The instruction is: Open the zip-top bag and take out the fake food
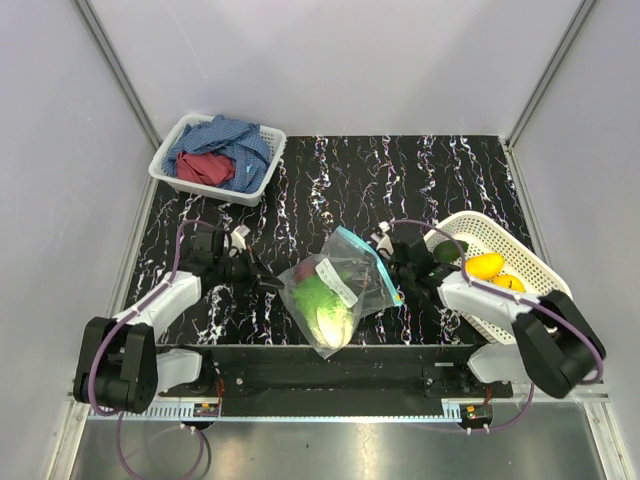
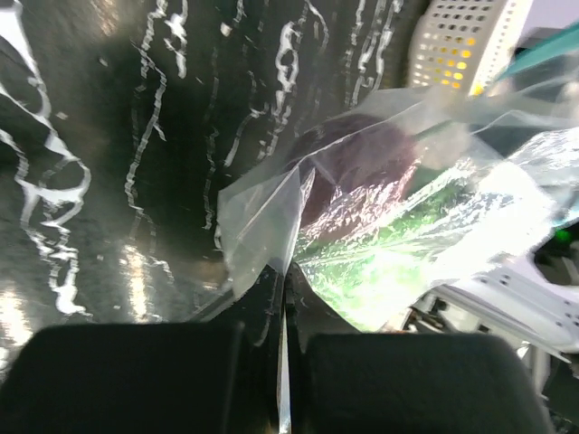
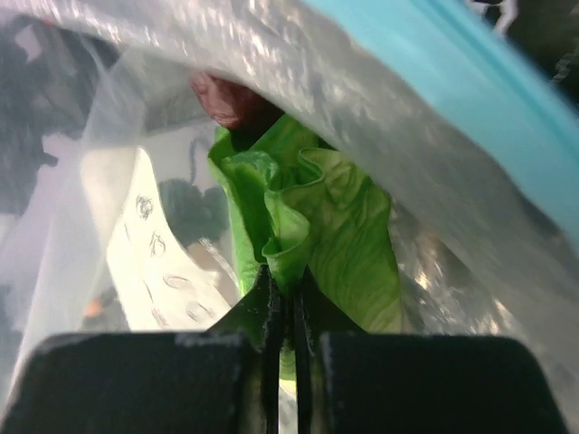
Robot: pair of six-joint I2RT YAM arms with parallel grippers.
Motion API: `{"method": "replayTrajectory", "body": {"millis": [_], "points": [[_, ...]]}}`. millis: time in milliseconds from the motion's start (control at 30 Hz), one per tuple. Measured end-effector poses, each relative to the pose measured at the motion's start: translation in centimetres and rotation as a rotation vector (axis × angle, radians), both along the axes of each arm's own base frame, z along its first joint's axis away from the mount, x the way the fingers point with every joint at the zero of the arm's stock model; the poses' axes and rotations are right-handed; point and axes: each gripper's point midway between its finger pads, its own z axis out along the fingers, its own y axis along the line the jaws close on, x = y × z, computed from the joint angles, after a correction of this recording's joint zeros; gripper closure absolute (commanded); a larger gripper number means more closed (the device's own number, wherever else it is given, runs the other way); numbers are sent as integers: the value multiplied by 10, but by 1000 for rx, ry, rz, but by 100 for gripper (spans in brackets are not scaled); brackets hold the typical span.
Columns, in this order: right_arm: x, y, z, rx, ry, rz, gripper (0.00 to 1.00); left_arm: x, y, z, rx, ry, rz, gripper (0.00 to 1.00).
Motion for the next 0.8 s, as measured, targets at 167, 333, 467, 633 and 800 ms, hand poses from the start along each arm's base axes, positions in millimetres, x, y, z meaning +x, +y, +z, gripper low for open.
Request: {"method": "replayTrajectory", "body": {"millis": [167,333,467,633,800], "points": [[11,-23,12,-104,-73,-103,100,6,9,-11,38,-16,-3,100],[10,-37,18,-170,-95,-134,100,8,11,-21,47,6,-33,100],[12,-41,21,-238,-100,-117,100,10,8,-25,35,18,-48,100],[17,-42,28,-288,-125,-81,100,16,6,-23,21,11,-56,100],[22,-37,26,-315,-120,-51,100,30,6,-12,23,-39,-53,100]]}}
